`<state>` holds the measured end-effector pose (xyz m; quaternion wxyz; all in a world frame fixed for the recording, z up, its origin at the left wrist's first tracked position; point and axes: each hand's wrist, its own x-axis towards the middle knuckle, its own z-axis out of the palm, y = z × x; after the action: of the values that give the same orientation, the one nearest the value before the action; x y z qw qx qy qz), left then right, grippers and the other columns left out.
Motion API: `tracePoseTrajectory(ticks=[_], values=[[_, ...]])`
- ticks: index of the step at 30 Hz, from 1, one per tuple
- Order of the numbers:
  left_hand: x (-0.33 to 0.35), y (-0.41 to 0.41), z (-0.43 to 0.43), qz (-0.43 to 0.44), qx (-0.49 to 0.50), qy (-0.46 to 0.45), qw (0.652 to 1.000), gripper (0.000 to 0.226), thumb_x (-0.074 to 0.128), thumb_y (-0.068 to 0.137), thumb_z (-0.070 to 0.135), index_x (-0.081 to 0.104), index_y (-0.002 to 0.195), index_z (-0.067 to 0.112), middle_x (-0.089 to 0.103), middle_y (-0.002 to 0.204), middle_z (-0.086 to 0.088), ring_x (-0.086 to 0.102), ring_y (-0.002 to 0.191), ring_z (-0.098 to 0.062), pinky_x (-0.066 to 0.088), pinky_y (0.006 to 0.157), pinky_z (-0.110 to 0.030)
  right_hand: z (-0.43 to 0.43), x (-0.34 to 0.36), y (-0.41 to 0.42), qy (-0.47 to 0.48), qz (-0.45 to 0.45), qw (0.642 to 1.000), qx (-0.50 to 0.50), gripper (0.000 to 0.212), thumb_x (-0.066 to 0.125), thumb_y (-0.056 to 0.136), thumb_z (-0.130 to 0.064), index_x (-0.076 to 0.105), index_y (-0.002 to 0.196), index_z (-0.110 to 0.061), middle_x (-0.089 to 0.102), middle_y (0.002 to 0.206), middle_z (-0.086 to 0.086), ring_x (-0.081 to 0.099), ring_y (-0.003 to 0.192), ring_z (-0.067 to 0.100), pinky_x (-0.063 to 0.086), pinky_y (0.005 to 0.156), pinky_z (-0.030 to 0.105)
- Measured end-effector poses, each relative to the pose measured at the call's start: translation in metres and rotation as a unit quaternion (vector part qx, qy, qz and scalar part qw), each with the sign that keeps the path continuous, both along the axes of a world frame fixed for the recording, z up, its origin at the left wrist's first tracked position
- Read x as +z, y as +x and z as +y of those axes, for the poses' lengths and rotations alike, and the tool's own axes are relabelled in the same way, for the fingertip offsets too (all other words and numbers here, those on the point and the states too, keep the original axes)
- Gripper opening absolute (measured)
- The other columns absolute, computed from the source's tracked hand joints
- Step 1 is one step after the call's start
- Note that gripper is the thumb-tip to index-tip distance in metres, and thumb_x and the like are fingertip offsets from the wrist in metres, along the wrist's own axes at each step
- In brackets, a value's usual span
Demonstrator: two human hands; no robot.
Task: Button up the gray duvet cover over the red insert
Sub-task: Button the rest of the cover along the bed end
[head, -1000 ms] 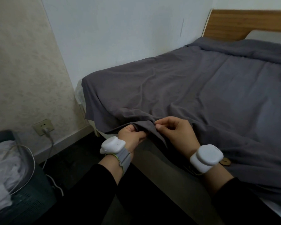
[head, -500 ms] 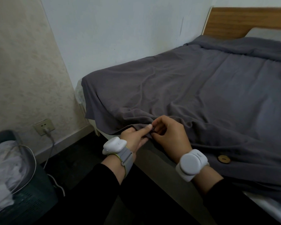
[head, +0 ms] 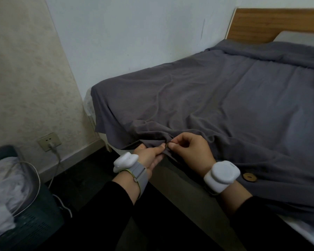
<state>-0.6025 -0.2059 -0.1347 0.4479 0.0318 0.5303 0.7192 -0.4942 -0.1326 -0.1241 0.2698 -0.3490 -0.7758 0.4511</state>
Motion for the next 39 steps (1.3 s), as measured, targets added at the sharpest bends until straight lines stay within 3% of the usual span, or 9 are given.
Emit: tracePoseTrajectory(ticks=[3,8,10,16,18,25,29,35,39], values=[[-0.007,0.0,0.003,0.006,-0.005,-0.007,1.0,0.045,0.052,0.086,-0.01,0.048,0.13,0.0,0.059,0.126,-0.018,0.058,0.107,-0.026,0.046,0.095,-0.035,0.001,-0.001,0.0,-0.084,0.022,0.996,0.002,0.006,0.069,0.085,-0.014,0.073,0.085,-0.01,0.073,0.075,0.008,0.064,0.063,0.011,0.055,0.068,0.021],[-0.012,-0.002,0.002,-0.074,-0.029,0.015,0.997,0.029,0.046,0.09,-0.007,0.053,0.118,-0.003,0.067,0.084,-0.01,0.061,0.086,-0.022,0.054,0.078,-0.029,-0.001,0.001,-0.001,-0.206,0.089,0.974,0.006,0.009,0.062,0.088,-0.005,0.071,0.086,-0.006,0.07,0.076,0.011,0.063,0.056,0.006,0.056,0.06,0.017],[-0.014,-0.008,0.0,-0.119,-0.003,0.017,0.993,0.031,0.044,0.094,0.001,0.049,0.124,-0.001,0.062,0.09,-0.012,0.06,0.097,-0.028,0.046,0.087,-0.031,-0.001,0.004,-0.003,-0.246,0.105,0.964,0.012,0.01,0.06,0.089,-0.002,0.07,0.087,-0.003,0.068,0.074,0.01,0.061,0.053,0.005,0.055,0.055,0.016],[-0.02,-0.029,-0.006,-0.185,0.014,0.055,0.981,0.033,0.047,0.095,0.017,0.054,0.121,-0.002,0.069,0.066,-0.016,0.059,0.101,-0.031,0.041,0.089,-0.037,-0.005,0.011,-0.003,-0.272,0.071,0.958,0.05,0.017,0.057,0.091,-0.001,0.065,0.104,0.006,0.065,0.078,0.011,0.058,0.055,0.01,0.054,0.052,0.017],[-0.019,-0.033,-0.005,-0.162,0.014,0.051,0.985,0.035,0.045,0.095,0.011,0.05,0.127,-0.003,0.069,0.054,-0.012,0.059,0.084,-0.028,0.04,0.089,-0.036,-0.007,0.011,-0.004,-0.275,0.056,0.958,0.052,0.017,0.056,0.091,0.0,0.065,0.103,0.007,0.065,0.076,0.01,0.056,0.053,0.01,0.053,0.048,0.018],[-0.021,-0.05,-0.004,-0.13,0.047,0.06,0.989,0.041,0.04,0.096,0.005,0.042,0.137,0.0,0.06,0.096,-0.014,0.056,0.08,-0.025,0.041,0.092,-0.038,-0.005,0.008,-0.013,-0.338,0.071,0.938,0.036,0.018,0.054,0.092,-0.004,0.067,0.102,0.004,0.058,0.066,0.008,0.053,0.045,0.005,0.049,0.046,0.015],[-0.017,-0.054,-0.007,-0.144,0.084,0.059,0.984,0.04,0.041,0.097,0.007,0.042,0.136,0.001,0.048,0.14,-0.015,0.049,0.125,-0.032,0.038,0.094,-0.036,-0.006,0.006,-0.015,-0.325,0.069,0.943,0.026,0.018,0.053,0.093,-0.005,0.067,0.101,0.004,0.059,0.068,0.01,0.053,0.048,0.009,0.05,0.047,0.016],[-0.022,-0.079,-0.023,-0.156,0.123,0.05,0.979,0.038,0.05,0.094,0.024,0.051,0.129,0.008,0.052,0.138,-0.011,0.048,0.128,-0.029,0.039,0.099,-0.041,-0.016,-0.007,-0.019,-0.08,-0.084,0.993,0.026,0.015,0.054,0.09,-0.01,0.069,0.085,-0.012,0.067,0.063,0.004,0.06,0.046,0.008,0.048,0.049,0.016],[-0.012,-0.096,-0.037,-0.158,0.148,0.057,0.975,0.044,0.051,0.093,0.031,0.05,0.131,0.01,0.053,0.138,-0.007,0.047,0.128,-0.027,0.037,0.103,-0.041,-0.027,-0.008,-0.034,-0.028,-0.04,0.998,0.029,0.012,0.057,0.088,-0.011,0.068,0.088,-0.016,0.067,0.061,0.0,0.057,0.044,0.001,0.047,0.05,0.011]])
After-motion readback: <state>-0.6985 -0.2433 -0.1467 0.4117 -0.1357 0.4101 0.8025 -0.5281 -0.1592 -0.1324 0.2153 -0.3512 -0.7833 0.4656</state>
